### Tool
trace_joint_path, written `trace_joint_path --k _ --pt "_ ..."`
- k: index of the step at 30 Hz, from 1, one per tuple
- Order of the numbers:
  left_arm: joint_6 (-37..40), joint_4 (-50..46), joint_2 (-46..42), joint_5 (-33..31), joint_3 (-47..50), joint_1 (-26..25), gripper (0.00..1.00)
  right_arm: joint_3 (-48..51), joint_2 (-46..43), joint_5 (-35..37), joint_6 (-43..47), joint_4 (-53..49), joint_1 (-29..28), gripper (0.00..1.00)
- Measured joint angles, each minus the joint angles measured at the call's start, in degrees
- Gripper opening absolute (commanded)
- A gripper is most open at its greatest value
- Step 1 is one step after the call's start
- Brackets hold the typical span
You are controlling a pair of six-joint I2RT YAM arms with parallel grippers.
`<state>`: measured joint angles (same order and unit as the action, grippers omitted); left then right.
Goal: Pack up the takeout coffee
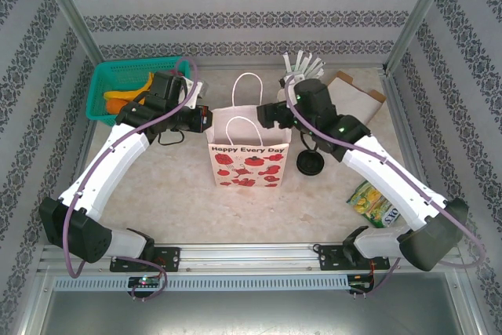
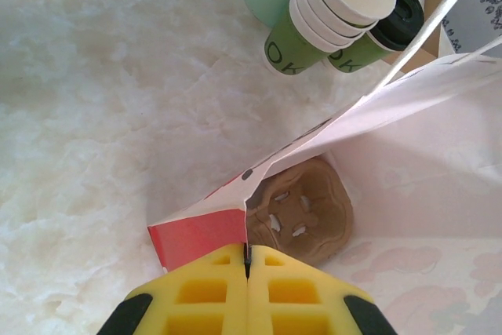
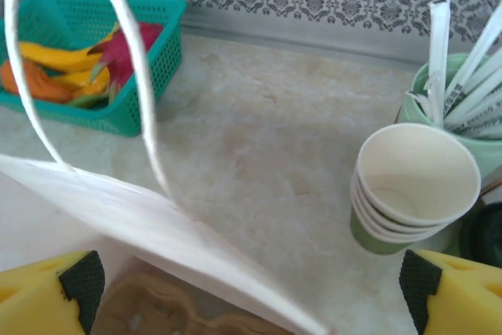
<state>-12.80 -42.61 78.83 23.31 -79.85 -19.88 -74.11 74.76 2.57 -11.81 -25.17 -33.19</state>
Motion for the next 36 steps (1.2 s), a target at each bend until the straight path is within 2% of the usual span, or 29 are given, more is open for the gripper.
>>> trace_joint_path --k 4,9,11,18,23,26,32,35,36 --pt "0.5 0.2 0.6 0.7 -0.4 0.0 0.00 0.2 0.0 -9.0 9.5 -0.4 4.3 0.94" --pt "0.6 0.4 1.3 1.5 -1.1 0.0 0.00 1.4 1.1 -16.6 20.5 -0.6 4.9 0.98" --pt "0.6 0.4 1.3 1.8 -1.1 0.0 0.00 0.0 3.0 -19.2 23.3 -2.7 5.4 0.96" --pt "0.6 0.5 1.4 2.2 -1.2 0.0 0.00 -11.2 13.1 -26.4 27.8 -10.7 9.0 0.92" --pt "0.6 0.5 2.2 2.7 -1.9 0.0 0.00 -14.5 17.2 -30.1 31.0 -13.3 10.3 0.82" --pt "0.6 0.5 2.9 3.6 -2.4 0.0 0.00 -17.3 20.0 -31.2 33.5 -14.9 10.5 0.81" --pt "0.6 0.4 5.0 5.2 -4.8 0.1 0.00 -18.9 21.9 -32.3 37.3 -16.5 10.4 0.69" --pt "0.6 0.3 5.6 5.8 -5.7 0.2 0.00 -19.1 21.9 -33.5 38.0 -16.9 10.5 0.55" --pt "0.6 0.1 5.7 6.2 -5.9 0.3 0.00 -19.1 21.9 -33.7 38.0 -17.1 10.5 0.47"
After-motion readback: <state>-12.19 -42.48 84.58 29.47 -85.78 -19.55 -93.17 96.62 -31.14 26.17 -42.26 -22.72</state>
